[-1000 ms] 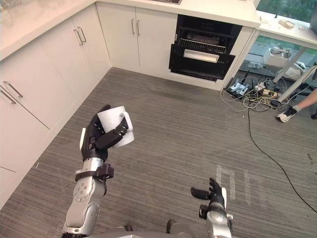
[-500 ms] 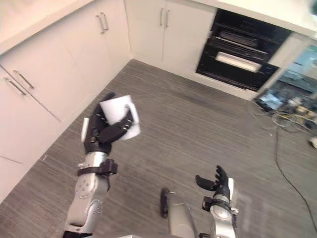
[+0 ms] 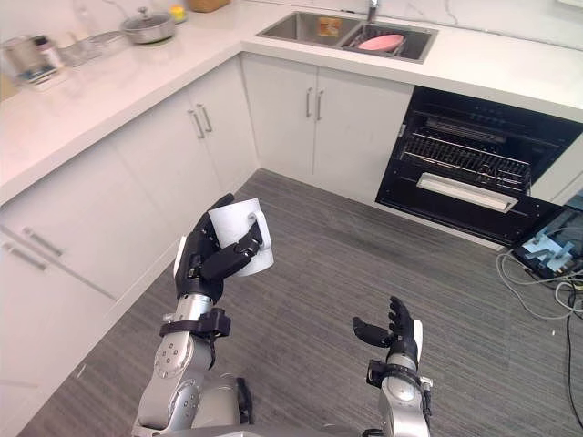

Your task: Walk over to the sink, pick up the cup, carry it to the dishwasher, place the cup inside the dishwasher, then close the dishwasher door

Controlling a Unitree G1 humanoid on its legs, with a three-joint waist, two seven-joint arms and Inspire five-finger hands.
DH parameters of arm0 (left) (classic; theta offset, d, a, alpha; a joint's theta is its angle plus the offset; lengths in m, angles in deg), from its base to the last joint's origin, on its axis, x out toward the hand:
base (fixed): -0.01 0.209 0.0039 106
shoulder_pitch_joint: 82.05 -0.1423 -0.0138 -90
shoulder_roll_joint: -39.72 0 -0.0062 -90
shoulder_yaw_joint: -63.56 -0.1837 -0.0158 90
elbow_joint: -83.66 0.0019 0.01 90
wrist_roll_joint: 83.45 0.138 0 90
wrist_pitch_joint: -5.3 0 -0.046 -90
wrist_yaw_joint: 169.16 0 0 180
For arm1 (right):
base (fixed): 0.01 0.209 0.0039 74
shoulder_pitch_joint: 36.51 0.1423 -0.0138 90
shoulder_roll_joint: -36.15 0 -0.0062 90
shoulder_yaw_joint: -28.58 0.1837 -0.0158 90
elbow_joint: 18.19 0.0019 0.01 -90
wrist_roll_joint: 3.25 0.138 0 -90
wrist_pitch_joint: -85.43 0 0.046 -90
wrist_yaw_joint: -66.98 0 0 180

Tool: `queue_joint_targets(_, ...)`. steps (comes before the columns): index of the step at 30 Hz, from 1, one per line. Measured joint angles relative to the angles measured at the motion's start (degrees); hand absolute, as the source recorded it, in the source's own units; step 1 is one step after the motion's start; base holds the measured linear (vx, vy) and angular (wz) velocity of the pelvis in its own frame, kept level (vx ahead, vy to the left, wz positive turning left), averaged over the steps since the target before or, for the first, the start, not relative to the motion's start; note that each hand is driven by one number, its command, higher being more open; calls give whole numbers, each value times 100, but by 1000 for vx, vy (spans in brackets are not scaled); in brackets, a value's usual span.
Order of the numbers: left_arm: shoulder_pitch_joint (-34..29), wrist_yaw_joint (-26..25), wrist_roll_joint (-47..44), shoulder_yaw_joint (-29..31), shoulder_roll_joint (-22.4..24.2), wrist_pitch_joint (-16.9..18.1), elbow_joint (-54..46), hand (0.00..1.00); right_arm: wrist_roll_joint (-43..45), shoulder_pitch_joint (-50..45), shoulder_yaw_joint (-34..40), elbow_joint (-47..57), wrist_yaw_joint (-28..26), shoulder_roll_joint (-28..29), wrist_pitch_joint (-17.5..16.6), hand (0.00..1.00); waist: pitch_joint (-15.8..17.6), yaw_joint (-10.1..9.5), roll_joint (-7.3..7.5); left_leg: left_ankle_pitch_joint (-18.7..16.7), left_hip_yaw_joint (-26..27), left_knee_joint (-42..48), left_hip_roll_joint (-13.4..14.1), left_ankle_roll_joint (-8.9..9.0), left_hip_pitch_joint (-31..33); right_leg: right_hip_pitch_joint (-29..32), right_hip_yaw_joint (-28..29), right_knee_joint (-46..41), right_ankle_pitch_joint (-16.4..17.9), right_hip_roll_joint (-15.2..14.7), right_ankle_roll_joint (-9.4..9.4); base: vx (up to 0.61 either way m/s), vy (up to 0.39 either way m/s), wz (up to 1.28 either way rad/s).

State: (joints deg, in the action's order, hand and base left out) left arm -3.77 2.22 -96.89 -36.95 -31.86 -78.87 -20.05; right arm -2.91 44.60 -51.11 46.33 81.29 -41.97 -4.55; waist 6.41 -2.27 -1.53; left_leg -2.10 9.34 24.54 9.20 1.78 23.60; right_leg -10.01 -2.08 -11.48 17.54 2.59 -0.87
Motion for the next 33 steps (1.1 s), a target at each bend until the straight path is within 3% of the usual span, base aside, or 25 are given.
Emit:
queue_joint_targets(1,-9,-10,0,1,-33,0,3,30,-1,-6,40,-72,2,19,1,90,-51,-2,21,156,-32,28,-85,-117,-45,-67,109,24,23,-71,-33,633,326,-35)
queue_joint_targets(2,77,-21,6,11,-168,-9,-1,30,0,-37,76,-168,65,100,52,90,-185,163,298,-98,142,306,-305,-333,23,-77,278,19,24,-389,-123,437,213,-2)
queue_joint_targets(4,106,-69,6,36,-252,-14,0,30,0,-37,70,-173,55,158,62,90,-209,140,448,-450,271,578,-340,-370,-15,-66,376,-177,-6,-525,-173,555,265,-17)
queue_joint_targets(6,68,-128,14,31,-427,-61,1,30,-3,-9,66,-169,57,280,61,90,-201,140,521,-779,413,619,-363,-378,-361,274,348,-1369,-95,-567,-314,488,235,-34)
queue_joint_targets(7,67,-142,18,18,-525,-102,0,30,-10,-1,63,-157,54,377,61,90,-197,152,527,-940,457,433,-375,-367,-711,896,317,-2836,-556,-593,-406,360,139,-25)
queue_joint_targets(8,64,-164,54,15,-573,-115,0,30,-14,-15,38,-127,45,486,62,90,-178,180,529,-1047,492,213,-385,-349,-1108,1486,318,-4077,-489,-677,-246,336,109,-23)
queue_joint_targets(10,59,-228,147,-23,-556,-122,-34,30,-25,-36,-11,-61,43,608,64,90,-160,207,486,-1264,544,-20,-339,-370,-1653,2103,78,-4689,-195,-720,-92,263,34,-18)
queue_joint_targets(14,84,-216,149,-193,-548,-65,-347,30,-46,-38,-195,295,16,700,64,90,-148,266,488,-1699,567,-68,-175,-150,-2215,3093,-618,-3773,-38,-768,-107,332,-68,-7)
queue_joint_targets(15,76,-194,150,-236,-551,-44,-359,30,-48,-37,-192,440,12,688,59,90,-183,314,530,-1808,564,-143,-194,-30,-2398,3203,-867,-3020,-93,-775,-126,458,-132,10)
queue_joint_targets(16,74,-154,168,-225,-569,-42,-355,30,-50,-34,-193,535,13,668,45,90,-270,336,654,-1886,575,-292,-315,92,-2583,3212,-974,-2095,-419,-793,56,587,-164,18)
queue_joint_targets(17,78,-138,192,-224,-555,-29,-307,30,-54,-33,-193,550,19,617,36,90,-320,384,692,-1931,518,-356,-336,162,-2672,3150,-967,-2054,-846,-783,363,563,-113,21)
queue_joint_targets(18,48,-123,238,-239,-430,-19,-100,30,-54,-32,-189,551,29,433,44,90,-444,419,426,-1951,457,-539,-183,276,-2830,3067,-1065,-2089,-665,-639,407,599,-98,24)
queue_joint_targets(19,33,-106,241,-225,-301,-25,51,30,-51,-26,-199,661,66,359,45,90,-479,461,265,-1877,436,-442,-22,402,-2894,2977,-1142,-2118,-555,-502,548,589,-99,10)
queue_joint_targets(20,30,-116,241,-199,-235,-48,118,30,-49,-16,-202,710,70,348,46,90,-467,462,213,-1856,415,-189,77,412,-2850,2878,-1179,-2095,-508,-434,624,623,-153,-2)
queue_joint_targets(21,29,-121,239,-160,-139,-116,282,30,-48,-61,-229,829,63,371,50,90,-447,466,186,-1578,291,772,271,429,-2596,2502,-1183,-1857,-435,-285,735,502,-146,-14)
queue_joint_targets(23,-154,-98,238,-189,-108,-195,324,30,-33,-269,-370,1371,101,481,41,90,-407,412,163,-1170,98,2866,581,394,-2002,1525,-970,-1099,-431,-33,743,649,-120,-44)
queue_joint_targets(25,-262,-65,239,-207,-117,-194,283,30,5,-344,-466,1732,143,493,-54,90,-418,343,146,-1192,224,3698,761,346,-1618,1022,-768,-731,-430,58,743,527,-12,-63)
queue_joint_targets(26,-271,6,238,-213,-91,-188,257,30,5,-308,-488,2007,170,492,-149,90,-421,264,148,-1270,302,3846,852,238,-1136,665,-562,-399,-430,80,743,465,48,-60)
queue_joint_targets(28,-274,15,235,-184,-78,-180,259,30,6,-170,-482,2078,178,475,-247,90,-418,175,150,-1378,317,3319,875,114,-630,409,-311,-148,-430,41,742,446,126,-70)
queue_joint_targets(31,-279,7,235,-95,-102,-182,295,30,9,-26,-431,1989,200,444,-252,90,-333,162,213,-1303,-203,1350,336,216,-284,91,-106,72,-398,-202,685,371,219,-54)
queue_joint_targets(32,-278,4,237,-86,-121,-182,299,30,9,-20,-401,1955,210,389,-256,90,-295,167,209,-1008,-599,303,-7,276,-251,-6,-79,93,-350,-365,598,391,297,-54)
queue_joint_targets(33,-277,-4,240,-89,-143,-181,297,30,10,-23,-382,1884,217,319,-255,90,-301,165,193,-475,-924,-646,-280,304,-296,-100,7,93,-228,-527,322,488,379,-56)
